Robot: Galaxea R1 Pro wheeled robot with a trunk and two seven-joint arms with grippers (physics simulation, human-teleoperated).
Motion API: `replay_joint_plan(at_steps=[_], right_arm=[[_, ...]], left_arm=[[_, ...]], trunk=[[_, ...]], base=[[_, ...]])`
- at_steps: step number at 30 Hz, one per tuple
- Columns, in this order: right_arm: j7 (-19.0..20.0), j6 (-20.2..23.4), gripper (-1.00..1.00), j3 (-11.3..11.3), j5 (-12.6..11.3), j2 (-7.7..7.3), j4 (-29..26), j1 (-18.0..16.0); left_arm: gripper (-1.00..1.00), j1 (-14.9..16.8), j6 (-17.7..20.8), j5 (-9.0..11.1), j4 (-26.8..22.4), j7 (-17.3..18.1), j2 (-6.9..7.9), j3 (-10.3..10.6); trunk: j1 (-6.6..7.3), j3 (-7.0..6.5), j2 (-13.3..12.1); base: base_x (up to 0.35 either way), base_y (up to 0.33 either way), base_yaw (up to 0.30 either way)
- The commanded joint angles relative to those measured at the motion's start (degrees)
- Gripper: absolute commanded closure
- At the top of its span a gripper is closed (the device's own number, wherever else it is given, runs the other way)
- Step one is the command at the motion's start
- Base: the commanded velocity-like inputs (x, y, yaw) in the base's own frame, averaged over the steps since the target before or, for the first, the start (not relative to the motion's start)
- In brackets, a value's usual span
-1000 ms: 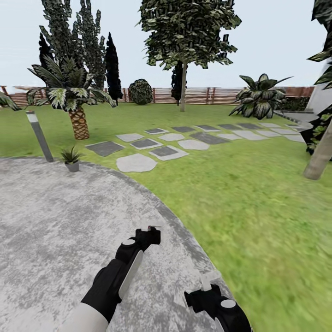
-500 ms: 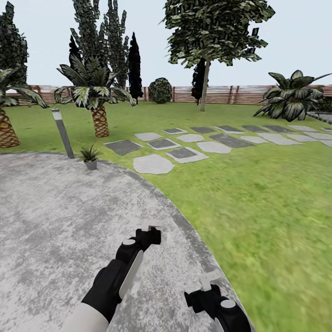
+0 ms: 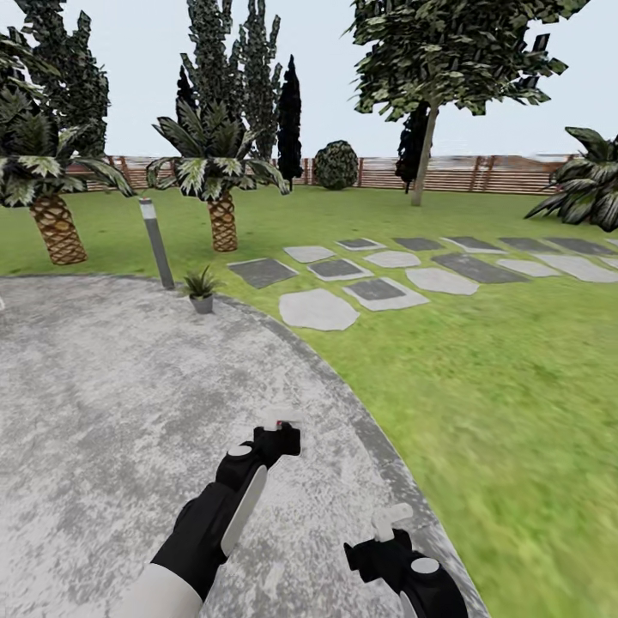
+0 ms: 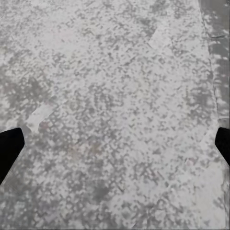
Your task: Pick up the pesticide atomizer in the garden and spray insectifuge to fully cover both potted plants in the garden.
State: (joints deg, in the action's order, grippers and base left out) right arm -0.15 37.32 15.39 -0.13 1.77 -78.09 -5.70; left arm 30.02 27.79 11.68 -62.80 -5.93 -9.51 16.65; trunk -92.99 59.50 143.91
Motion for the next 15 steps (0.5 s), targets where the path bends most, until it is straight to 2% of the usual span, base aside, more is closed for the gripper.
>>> replay_joint_plan(at_steps=[1,4,15], right_arm=[[0.0,0.3,-1.0,0.0,0.0,0.03,-0.1,0.0],[0.0,0.3,-1.0,0.0,0.0,0.06,-0.1,0.0],[0.0,0.4,-1.0,0.0,-0.1,0.08,-0.1,0.0]], left_arm=[[1.0,0.0,0.2,1.3,0.0,-0.6,0.02,0.1],[1.0,0.0,0.2,2.7,0.0,-0.6,0.02,0.1],[1.0,0.0,0.2,3.3,0.0,-0.5,0.02,0.1]], trunk=[[-0.02,0.1,0.0],[-0.02,0.22,0.0],[-0.02,0.66,0.0]], base=[[0.324,0.143,0.245],[0.319,0.16,0.245],[0.31,0.179,0.245]])
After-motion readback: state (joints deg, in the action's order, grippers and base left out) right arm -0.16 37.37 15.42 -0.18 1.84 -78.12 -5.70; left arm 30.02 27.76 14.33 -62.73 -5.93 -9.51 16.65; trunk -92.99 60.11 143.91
